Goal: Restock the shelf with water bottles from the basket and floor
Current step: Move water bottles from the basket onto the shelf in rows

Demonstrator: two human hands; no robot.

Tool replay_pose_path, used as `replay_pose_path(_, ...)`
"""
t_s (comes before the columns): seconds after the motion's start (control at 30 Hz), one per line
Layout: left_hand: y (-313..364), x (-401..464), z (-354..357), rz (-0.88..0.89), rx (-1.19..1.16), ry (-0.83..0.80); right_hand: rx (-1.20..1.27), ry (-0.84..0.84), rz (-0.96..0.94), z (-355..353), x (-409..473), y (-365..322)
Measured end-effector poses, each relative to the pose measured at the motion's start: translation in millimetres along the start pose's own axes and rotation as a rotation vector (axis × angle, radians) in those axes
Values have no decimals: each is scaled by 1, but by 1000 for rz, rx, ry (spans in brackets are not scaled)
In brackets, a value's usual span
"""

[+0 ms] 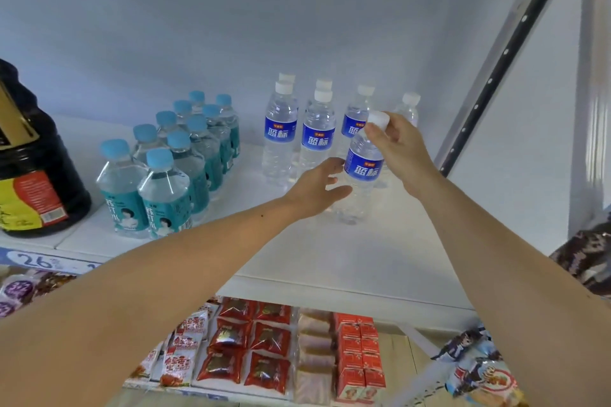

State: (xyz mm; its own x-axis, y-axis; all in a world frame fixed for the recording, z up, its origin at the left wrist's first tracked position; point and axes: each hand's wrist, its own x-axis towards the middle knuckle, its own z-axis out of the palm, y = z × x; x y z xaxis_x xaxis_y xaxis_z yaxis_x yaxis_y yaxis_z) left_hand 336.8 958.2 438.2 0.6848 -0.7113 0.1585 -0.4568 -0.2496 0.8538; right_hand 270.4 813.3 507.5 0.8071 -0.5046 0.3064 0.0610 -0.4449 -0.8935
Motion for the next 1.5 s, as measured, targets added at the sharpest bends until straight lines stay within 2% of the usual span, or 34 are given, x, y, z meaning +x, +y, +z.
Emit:
replay_pose_path(0.17, 14, 4, -17, 61, 42, 49, 154, 72, 40, -2, -23, 18)
replay_pose_path(0.3, 32, 9, -29, 158, 90, 148, 228, 185, 239, 1, -43, 58)
replay_pose_path(0.5, 67, 36, -45, 406, 296, 373, -240, 25, 272, 29, -57, 97)
replay_pose_path(0.6, 80, 54, -50, 444, 401, 314, -279, 92, 273, 42, -52, 106)
replay_pose_path(0.73, 84, 74, -58, 430, 581, 183, -297, 91, 262, 50, -37, 104)
replay_pose_path(0.93, 84, 98, -67, 346, 673, 142, -316, 66, 282, 55, -5, 98)
replay_pose_path(1.1, 87, 106, -71, 327, 857, 148, -367, 54, 273, 60, 11, 100)
replay_pose_path(1.5, 86, 100, -80, 293, 865, 133, -454, 0, 284, 61, 21, 97)
